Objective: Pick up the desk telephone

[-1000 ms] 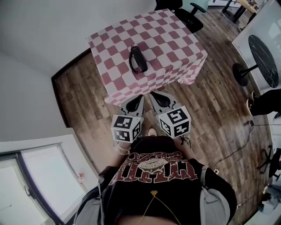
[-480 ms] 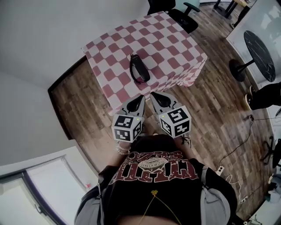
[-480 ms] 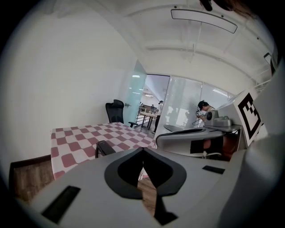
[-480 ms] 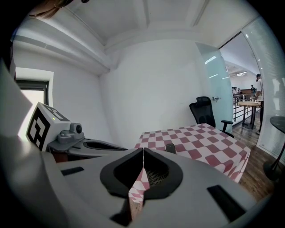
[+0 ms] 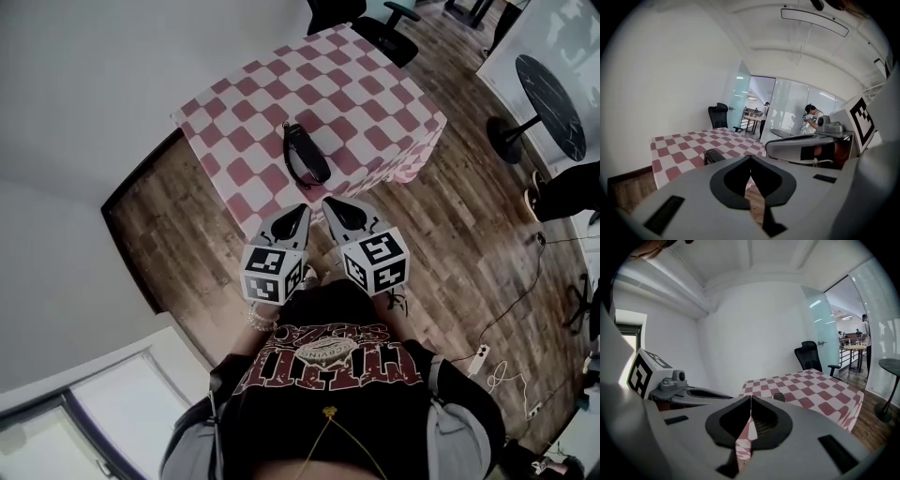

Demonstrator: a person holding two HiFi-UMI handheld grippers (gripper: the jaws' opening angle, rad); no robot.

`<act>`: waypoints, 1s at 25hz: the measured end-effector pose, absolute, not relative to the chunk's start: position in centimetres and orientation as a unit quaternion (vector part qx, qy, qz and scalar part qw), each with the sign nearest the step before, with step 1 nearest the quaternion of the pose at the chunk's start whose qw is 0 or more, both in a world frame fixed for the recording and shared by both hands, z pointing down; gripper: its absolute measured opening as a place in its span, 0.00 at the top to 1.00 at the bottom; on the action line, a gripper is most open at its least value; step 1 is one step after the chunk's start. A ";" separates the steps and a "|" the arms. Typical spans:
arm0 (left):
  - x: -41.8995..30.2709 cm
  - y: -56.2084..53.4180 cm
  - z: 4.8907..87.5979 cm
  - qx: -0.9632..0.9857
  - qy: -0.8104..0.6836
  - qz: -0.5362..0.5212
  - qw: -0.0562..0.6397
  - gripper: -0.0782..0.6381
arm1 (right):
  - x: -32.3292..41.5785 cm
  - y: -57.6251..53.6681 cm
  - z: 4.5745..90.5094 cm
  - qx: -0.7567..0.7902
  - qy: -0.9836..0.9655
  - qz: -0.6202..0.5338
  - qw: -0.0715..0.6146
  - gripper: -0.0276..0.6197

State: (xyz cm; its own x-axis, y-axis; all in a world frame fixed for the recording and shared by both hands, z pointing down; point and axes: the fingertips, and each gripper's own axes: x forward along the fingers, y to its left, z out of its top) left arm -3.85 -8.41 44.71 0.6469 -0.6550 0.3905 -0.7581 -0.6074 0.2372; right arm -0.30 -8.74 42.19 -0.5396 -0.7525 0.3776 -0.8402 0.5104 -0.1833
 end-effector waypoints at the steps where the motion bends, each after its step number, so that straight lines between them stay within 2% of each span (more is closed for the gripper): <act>1: -4.0 -8.5 44.8 0.887 -0.397 0.134 0.195 0.88 | -0.5 -8.8 42.3 0.465 -0.858 0.177 0.126 0.93; 13: -4.5 -10.5 45.2 0.885 -0.394 0.126 0.213 0.88 | -0.8 -10.6 42.7 0.470 -0.852 0.184 0.137 0.93; 25: -3.1 -16.8 45.3 0.882 -0.398 0.133 0.213 0.88 | 0.1 -16.6 42.6 0.460 -0.857 0.187 0.138 0.93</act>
